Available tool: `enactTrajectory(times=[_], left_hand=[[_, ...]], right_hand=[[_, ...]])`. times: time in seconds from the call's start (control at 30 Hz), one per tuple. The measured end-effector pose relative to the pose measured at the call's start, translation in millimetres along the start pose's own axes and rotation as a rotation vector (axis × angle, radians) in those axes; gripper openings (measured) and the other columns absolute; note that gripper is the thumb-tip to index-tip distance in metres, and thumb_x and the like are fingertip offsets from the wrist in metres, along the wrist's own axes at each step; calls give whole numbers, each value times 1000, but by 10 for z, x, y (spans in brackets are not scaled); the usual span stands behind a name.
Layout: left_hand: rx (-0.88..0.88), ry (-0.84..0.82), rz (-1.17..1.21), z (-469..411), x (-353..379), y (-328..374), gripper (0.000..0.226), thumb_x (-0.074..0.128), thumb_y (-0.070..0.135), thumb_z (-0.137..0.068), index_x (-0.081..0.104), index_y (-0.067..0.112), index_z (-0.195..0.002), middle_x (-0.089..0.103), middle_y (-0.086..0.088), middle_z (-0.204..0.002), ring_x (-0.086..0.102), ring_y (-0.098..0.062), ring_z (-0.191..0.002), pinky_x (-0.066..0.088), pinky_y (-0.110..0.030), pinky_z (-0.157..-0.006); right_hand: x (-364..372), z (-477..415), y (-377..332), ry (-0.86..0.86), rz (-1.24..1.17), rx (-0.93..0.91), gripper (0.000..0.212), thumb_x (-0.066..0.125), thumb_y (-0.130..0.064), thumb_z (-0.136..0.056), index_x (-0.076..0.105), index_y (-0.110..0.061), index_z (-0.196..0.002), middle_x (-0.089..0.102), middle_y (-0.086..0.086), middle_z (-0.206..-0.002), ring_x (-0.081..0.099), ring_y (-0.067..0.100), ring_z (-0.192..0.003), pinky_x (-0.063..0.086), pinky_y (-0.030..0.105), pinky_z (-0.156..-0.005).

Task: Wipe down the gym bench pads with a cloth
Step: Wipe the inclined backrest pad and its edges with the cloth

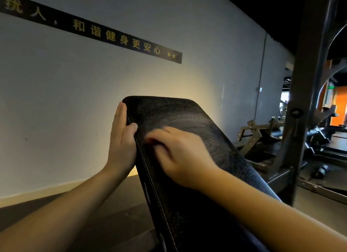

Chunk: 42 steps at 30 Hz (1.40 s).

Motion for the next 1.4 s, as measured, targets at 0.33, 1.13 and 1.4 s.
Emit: enactTrajectory(times=[0.33, 1.13, 1.4], left_hand=[[21, -5, -45, -7, 14, 2, 73, 31, 35, -93, 15, 26, -163, 12, 21, -166, 8, 14, -148, 9, -30, -129], [49, -38, -88, 9, 33, -16, 70, 29, 37, -95, 9, 31, -162, 4, 28, -163, 1, 20, -146, 4, -26, -128], [118, -21, -13, 12, 2, 108, 64, 35, 29, -98, 23, 28, -161, 31, 15, -162, 29, 1, -148, 28, -39, -124]], right_hand=[[181, -1182, 1344, 84, 275, 510, 30, 49, -17, -97, 62, -20, -123, 67, 12, -116, 63, 37, -104, 45, 37, -77], [-187, -581, 1915, 26, 367, 555, 30, 46, -23, -97, 67, -20, -118, 72, 13, -112, 65, 36, -98, 46, 35, -74], [409, -1475, 212, 7, 113, 49, 25, 50, -25, -99, 67, -23, -117, 72, 7, -110, 66, 31, -99, 52, 39, -79]])
Point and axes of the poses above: each hand's wrist, its own z-axis away from the middle knuckle, its own x-axis out of the palm, y = z × x, the point moved 8 cm from there along -z, towards the middle knuckle
